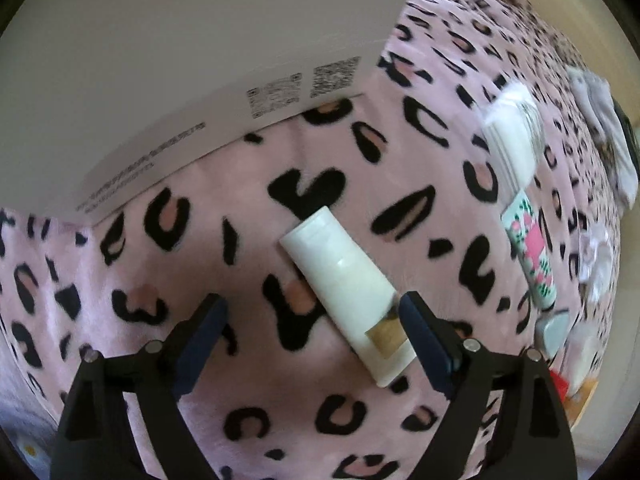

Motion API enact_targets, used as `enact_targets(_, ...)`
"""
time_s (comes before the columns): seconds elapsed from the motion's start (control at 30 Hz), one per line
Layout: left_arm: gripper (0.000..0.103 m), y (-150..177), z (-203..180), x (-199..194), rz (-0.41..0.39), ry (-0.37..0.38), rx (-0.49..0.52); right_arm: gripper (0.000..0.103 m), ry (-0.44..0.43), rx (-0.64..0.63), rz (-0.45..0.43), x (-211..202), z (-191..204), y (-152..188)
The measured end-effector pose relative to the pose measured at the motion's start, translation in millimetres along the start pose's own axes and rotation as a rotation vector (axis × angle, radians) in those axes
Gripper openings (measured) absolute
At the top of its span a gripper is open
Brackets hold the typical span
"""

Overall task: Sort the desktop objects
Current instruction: 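Reach left tool to the white cream tube and close on it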

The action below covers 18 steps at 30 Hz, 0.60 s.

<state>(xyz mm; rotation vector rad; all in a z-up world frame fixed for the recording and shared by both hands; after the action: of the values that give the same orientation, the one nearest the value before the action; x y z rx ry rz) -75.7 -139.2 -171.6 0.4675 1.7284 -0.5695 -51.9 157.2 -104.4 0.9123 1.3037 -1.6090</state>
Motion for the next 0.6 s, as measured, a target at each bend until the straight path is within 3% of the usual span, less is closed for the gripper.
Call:
enact_targets(0.13,0.095,-1,-3,10,0.008,-0.028,-0.065,0.055,-0.012,0.002,0.017,7,0,0)
enact_targets(0.3,0.092,7,-11,19,-0.031,-0.061,-0.029,0.055,-0.007,-0.008,0.013,11,0,-2)
enact_targets(0.47,0.068,16,-17,13,-0.074,-0.038,0.045,0.055,0.002,-0.001,0.005,14,-3,-5)
enact_targets(0.53,0.044,19,-19,9,-0.082,-0.030,0.066,0.055,0.003,0.003,0.001,16,-3,-6)
enact_targets(0.6,0.041,23,-21,6,-0.085,-0.023,0.095,0.055,0.013,0.009,-0.002,17,-5,-7)
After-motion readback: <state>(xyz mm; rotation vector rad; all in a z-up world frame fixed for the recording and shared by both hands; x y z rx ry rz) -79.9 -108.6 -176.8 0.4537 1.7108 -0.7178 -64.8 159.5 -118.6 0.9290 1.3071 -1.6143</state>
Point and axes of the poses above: each gripper's, at about its wrist camera, not at the fingertips, and x roughly the way its jaws point, z to its left, y to its underside, the point moved 4 cm from there along x, roughly the way its jaws point, and after that the axes turned 4 degrees about -x, right-handed, at the moved point
